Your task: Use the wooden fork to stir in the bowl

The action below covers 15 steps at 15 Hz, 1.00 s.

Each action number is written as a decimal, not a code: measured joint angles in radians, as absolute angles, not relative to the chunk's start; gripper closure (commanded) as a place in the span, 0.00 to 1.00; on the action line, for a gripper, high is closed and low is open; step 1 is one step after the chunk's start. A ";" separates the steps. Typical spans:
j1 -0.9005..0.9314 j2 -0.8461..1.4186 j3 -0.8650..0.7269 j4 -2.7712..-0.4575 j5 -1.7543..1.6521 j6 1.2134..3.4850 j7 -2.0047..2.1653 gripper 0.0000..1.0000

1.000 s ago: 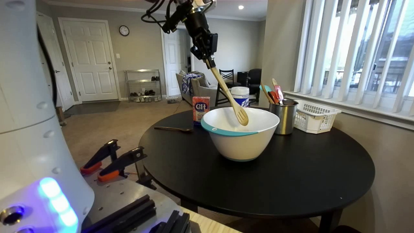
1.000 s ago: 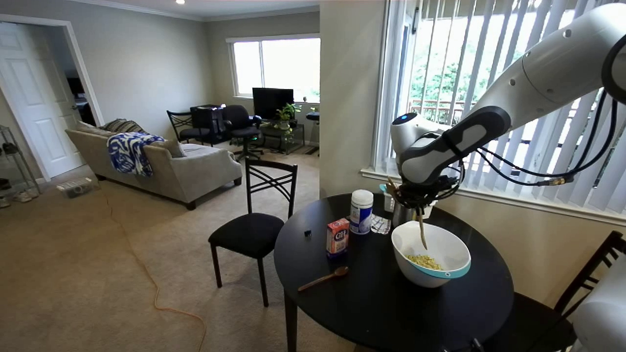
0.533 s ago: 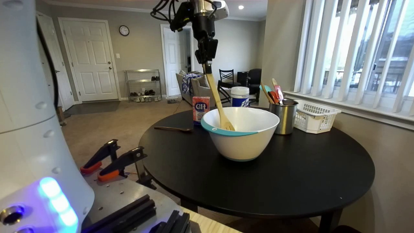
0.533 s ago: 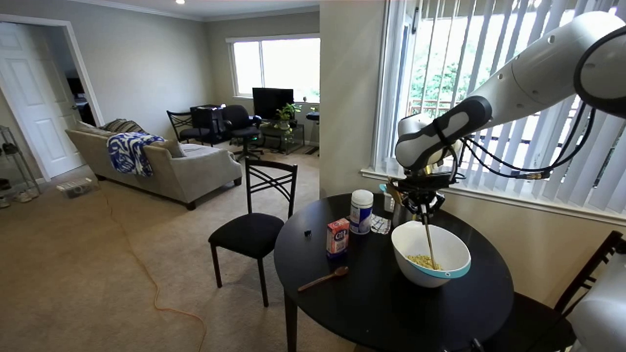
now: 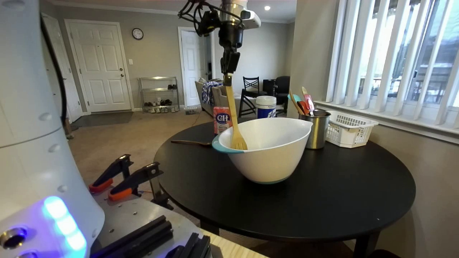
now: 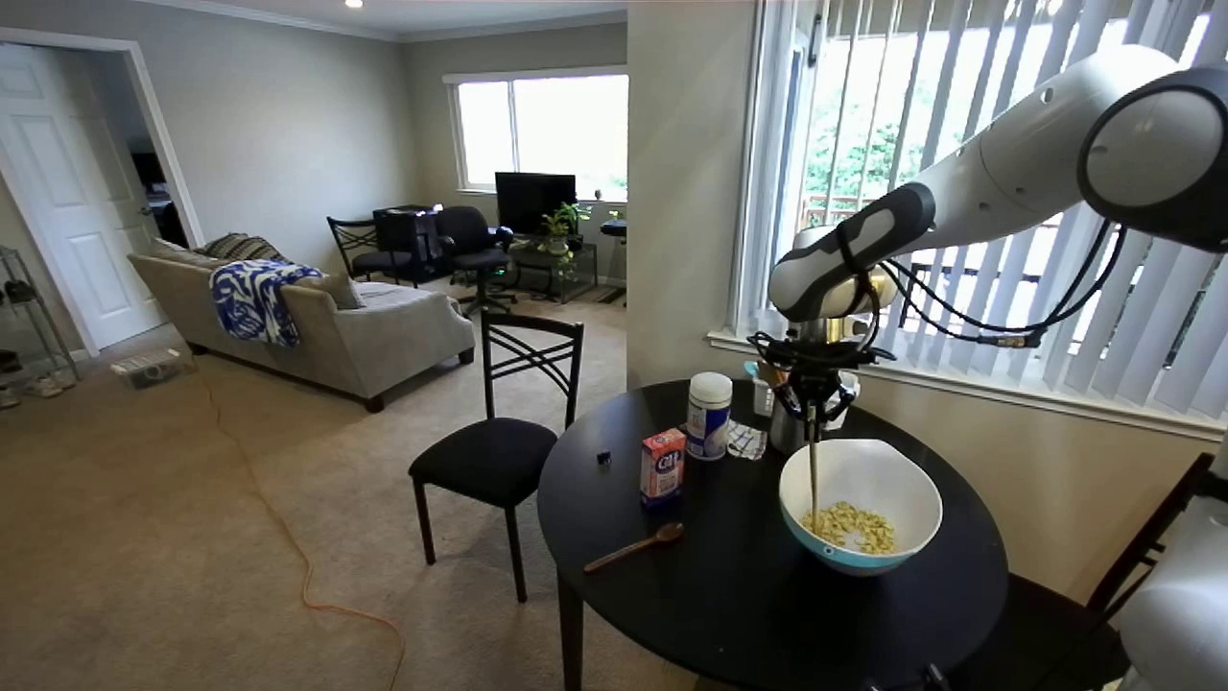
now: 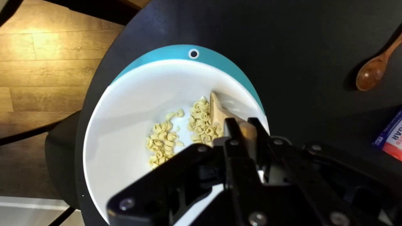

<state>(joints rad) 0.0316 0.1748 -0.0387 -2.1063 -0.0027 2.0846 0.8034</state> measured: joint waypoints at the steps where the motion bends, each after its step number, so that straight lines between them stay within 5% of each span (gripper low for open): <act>1: 0.025 0.179 -0.046 -2.110 0.001 2.110 0.803 0.97; 15: -0.036 0.188 -0.105 -2.176 0.026 2.308 0.788 0.97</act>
